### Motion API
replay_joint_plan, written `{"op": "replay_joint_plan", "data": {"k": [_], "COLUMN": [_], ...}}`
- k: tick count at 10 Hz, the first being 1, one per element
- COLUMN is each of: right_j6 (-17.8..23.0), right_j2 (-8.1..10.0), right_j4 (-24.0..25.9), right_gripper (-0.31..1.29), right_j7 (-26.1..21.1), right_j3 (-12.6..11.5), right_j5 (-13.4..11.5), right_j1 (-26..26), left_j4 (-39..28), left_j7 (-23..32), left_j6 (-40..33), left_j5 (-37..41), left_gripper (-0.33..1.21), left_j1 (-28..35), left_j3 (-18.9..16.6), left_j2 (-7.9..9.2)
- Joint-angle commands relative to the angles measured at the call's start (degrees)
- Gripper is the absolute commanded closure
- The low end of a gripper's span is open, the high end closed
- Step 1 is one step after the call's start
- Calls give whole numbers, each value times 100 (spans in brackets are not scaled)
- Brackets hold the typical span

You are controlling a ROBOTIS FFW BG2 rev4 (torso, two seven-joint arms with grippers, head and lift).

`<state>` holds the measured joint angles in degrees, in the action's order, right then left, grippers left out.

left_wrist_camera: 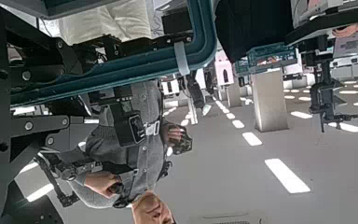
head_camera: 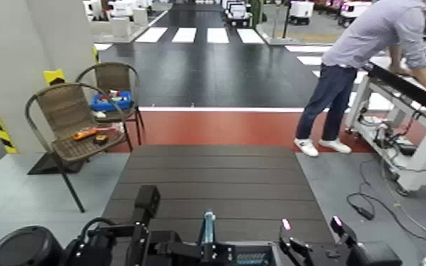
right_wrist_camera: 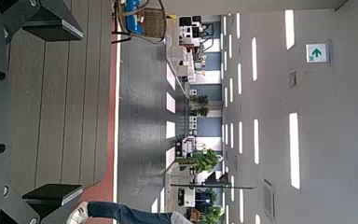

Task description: Place the crate on the table.

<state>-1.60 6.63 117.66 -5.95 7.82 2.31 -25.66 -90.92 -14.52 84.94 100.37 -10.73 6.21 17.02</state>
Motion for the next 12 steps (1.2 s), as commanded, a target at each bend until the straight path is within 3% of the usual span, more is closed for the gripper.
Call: {"op": "replay_joint_plan", "data": {"k": [1,6,10,12], "right_j6": [2,37,72,90], "right_j2": [13,5,13,13], "right_j4": [-6,-33,-86,-94], "right_gripper": [15,15,15,15], "right_j7": [7,7,7,7], "right_j3": [9,9,44,53], "right_j5": [7,24,77,86], "right_j1": [8,17,44,52], "left_j4": [4,136,725,778], "left_j7": [-7,-7,-15,-929], "left_j6": [-4,-30,-118,-469], "left_j5": [0,0,-308,-1459], "left_gripper": [119,119,119,119], "left_j1": [-8,-105,-545,-799], "left_j3": [21,74,320,478], "left_j2": [20,11,-76,-68]}}
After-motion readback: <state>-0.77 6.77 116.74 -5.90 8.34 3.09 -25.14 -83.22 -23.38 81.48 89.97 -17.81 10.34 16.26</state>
